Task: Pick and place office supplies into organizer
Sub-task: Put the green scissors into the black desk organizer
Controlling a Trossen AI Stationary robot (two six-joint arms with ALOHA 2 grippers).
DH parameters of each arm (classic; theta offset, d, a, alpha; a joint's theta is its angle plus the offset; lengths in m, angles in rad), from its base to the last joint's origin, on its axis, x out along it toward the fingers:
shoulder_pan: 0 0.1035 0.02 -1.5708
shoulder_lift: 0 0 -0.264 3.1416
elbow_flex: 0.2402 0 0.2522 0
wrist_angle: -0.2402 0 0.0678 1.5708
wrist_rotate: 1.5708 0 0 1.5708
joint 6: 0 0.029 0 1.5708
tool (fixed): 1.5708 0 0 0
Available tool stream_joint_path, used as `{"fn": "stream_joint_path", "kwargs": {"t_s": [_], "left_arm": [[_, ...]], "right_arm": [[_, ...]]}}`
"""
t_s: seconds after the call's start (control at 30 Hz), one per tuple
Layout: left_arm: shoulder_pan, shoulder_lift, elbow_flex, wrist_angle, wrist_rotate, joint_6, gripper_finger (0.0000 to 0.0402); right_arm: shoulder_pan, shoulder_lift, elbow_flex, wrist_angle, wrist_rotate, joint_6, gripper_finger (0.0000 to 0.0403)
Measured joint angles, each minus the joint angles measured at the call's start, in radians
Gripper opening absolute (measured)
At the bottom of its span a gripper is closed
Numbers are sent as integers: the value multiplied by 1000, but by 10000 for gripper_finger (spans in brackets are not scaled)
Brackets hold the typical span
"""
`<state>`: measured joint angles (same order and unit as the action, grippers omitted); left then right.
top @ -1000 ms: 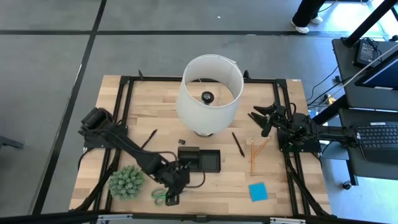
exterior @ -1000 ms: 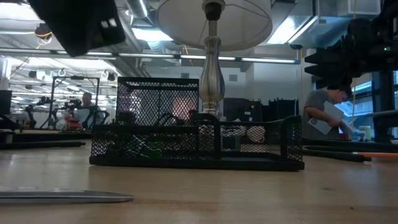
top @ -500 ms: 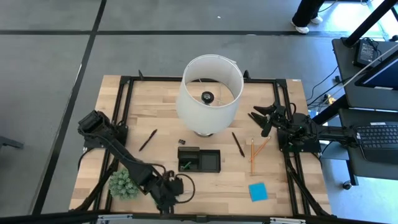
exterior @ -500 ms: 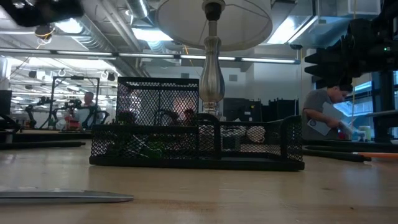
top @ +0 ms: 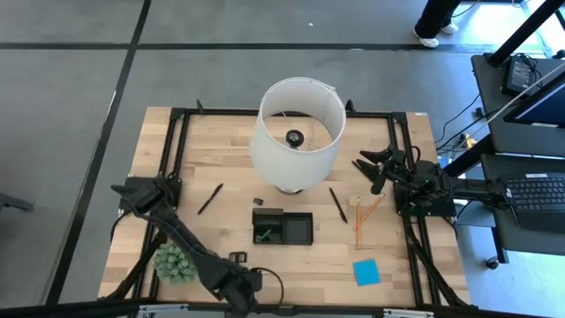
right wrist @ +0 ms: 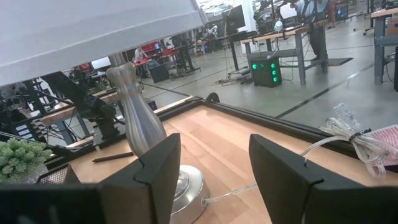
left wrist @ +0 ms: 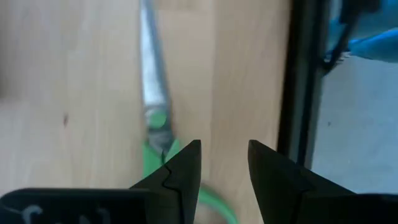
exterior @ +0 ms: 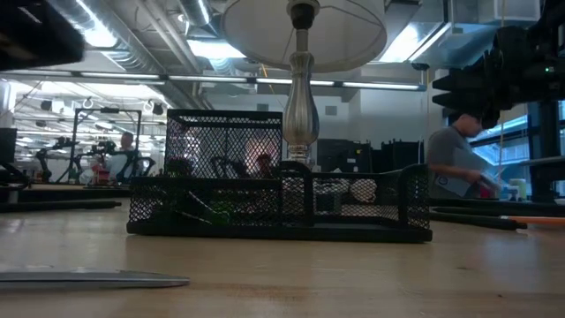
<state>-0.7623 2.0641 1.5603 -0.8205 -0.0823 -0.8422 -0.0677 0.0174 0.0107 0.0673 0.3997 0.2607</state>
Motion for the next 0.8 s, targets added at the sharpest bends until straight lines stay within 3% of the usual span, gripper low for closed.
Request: {"fn": "stream_joint_path", "kwargs": {"t_s": [0.4, 0.8], "left_arm": [[-8, 3, 7, -77, 3, -158, 134], [-8, 3, 7, -75, -50, -177, 226]], "right_arm": [[0, 0, 0, 0, 0, 0, 193], [0, 0, 0, 0, 0, -5, 193]]}}
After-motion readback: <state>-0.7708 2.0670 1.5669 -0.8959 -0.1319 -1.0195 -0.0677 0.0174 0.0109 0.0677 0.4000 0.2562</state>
